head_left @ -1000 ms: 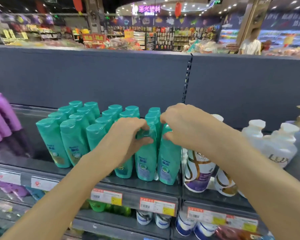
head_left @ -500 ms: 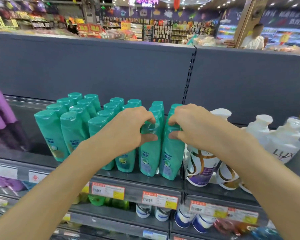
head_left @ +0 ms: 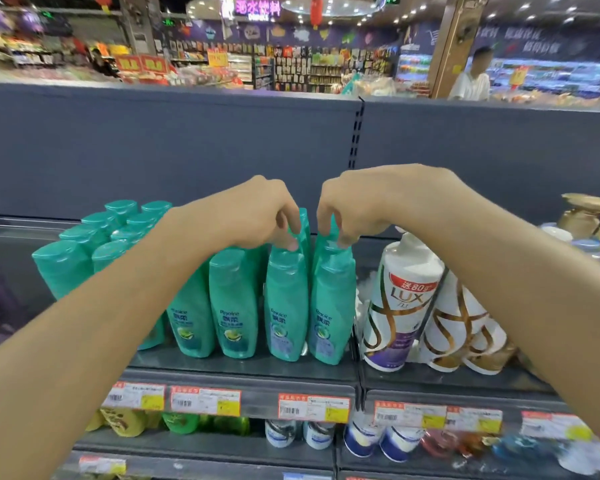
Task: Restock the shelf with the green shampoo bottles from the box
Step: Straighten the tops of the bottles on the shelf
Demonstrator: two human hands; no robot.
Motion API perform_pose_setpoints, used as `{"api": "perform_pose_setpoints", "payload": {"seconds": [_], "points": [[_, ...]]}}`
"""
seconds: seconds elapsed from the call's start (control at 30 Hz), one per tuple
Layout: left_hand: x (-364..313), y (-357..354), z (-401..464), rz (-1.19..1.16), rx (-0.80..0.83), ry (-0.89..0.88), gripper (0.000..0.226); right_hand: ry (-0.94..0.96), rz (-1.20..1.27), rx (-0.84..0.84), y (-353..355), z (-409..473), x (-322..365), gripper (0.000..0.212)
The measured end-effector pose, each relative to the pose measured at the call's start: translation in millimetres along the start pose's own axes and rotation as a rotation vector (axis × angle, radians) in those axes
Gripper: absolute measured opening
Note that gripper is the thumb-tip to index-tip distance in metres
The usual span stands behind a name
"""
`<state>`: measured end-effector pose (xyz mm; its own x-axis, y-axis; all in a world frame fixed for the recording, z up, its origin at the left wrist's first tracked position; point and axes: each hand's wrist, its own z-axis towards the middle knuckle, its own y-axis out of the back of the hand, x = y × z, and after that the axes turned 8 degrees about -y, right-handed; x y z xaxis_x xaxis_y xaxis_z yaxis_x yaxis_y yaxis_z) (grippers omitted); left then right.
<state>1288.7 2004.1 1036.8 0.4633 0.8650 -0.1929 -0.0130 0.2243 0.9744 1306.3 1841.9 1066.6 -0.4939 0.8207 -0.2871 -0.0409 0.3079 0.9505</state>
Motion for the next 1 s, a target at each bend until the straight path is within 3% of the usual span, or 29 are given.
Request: {"api": "perform_pose_setpoints", "payload": {"seconds": [0.2, 0.57, 0.7, 1.0], "points": [[7, -11, 2, 0.065, -0.018, -0.013, 0.023, 0.022, 0.000, 0.003, -16, 8, -5, 0.038], [6, -12, 2, -0.047, -0.037, -0.031, 0.006, 0.029, 0.042, 0.004, -21, 7, -14, 0.033], [6, -10, 0, -0.095, -0.035, -0.043, 0.020, 0.038, 0.060, -0.014, -24, 8, -15, 0.030], [17, -5, -5, -0.147, 0.003, -0.071, 0.017, 0.020, 0.135, 0.009, -16, 1, -22, 0.037]]}}
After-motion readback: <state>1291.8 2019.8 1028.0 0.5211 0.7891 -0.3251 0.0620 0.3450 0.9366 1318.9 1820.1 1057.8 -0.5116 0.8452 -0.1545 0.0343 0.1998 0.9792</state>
